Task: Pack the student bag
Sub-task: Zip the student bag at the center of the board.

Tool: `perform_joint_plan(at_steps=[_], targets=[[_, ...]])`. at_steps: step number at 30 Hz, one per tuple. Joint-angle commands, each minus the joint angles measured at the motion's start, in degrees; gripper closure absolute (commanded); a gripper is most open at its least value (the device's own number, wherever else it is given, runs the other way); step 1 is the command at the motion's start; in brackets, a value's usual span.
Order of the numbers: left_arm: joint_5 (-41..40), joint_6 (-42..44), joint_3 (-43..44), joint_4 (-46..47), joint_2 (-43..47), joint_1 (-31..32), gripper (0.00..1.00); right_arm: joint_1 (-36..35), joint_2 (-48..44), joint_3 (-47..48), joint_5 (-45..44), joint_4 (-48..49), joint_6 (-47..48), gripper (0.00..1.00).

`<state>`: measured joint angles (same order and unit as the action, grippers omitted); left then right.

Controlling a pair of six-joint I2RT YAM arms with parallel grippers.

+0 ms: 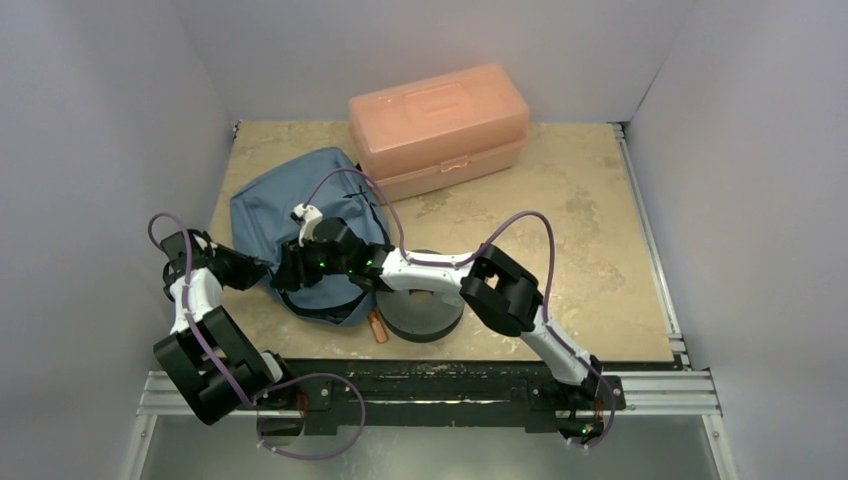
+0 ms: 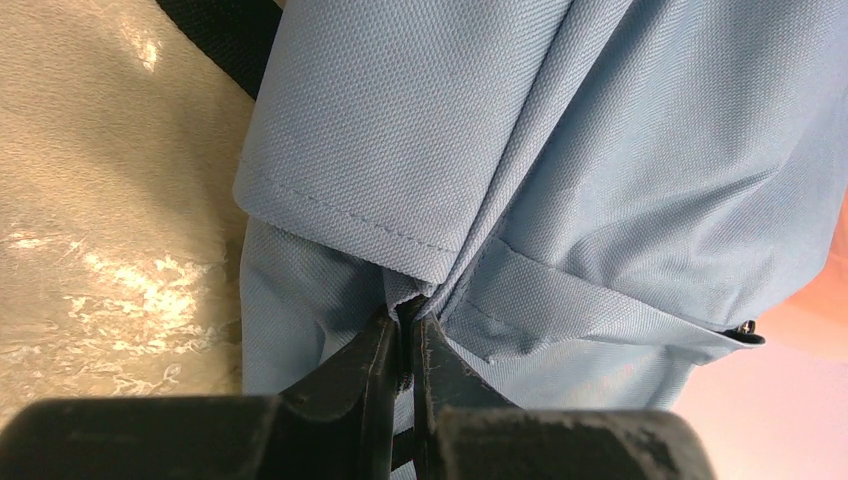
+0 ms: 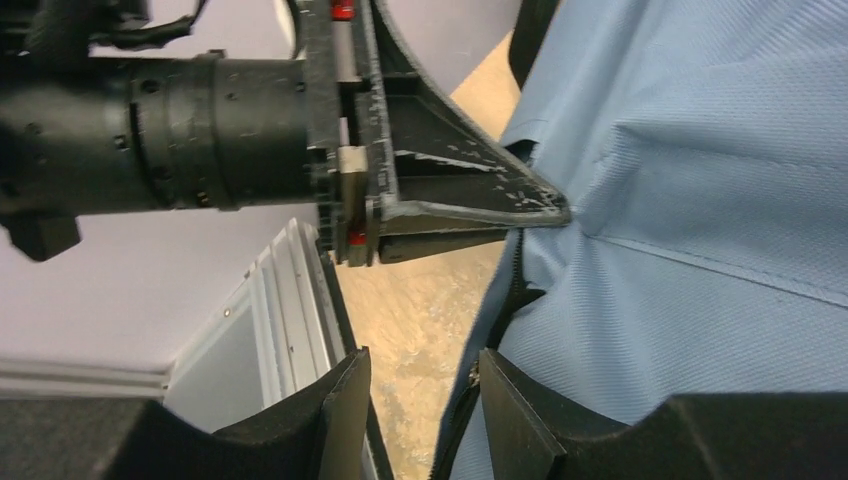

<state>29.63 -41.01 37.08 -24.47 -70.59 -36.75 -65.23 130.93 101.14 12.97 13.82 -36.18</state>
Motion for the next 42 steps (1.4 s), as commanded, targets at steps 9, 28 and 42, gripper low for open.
perform_joint_plan(at_steps=[9,28,42], targets=[[3.87,-1.2,0.46,2.65,2.64,-0.07,0.99,1.69,4.39,8.15,-4.33,-1.89,-2.09,0.6],[1.79,1.72,1.71,0.16,4.25,-0.16,1.0,1.59,7.15,11.85,1.6,-3.04,2.77,0.61],[2.73,4.16,2.21,-0.46,4.56,-0.12,1.0,1.69,8.2,12.84,1.93,-5.58,6.34,0.59]])
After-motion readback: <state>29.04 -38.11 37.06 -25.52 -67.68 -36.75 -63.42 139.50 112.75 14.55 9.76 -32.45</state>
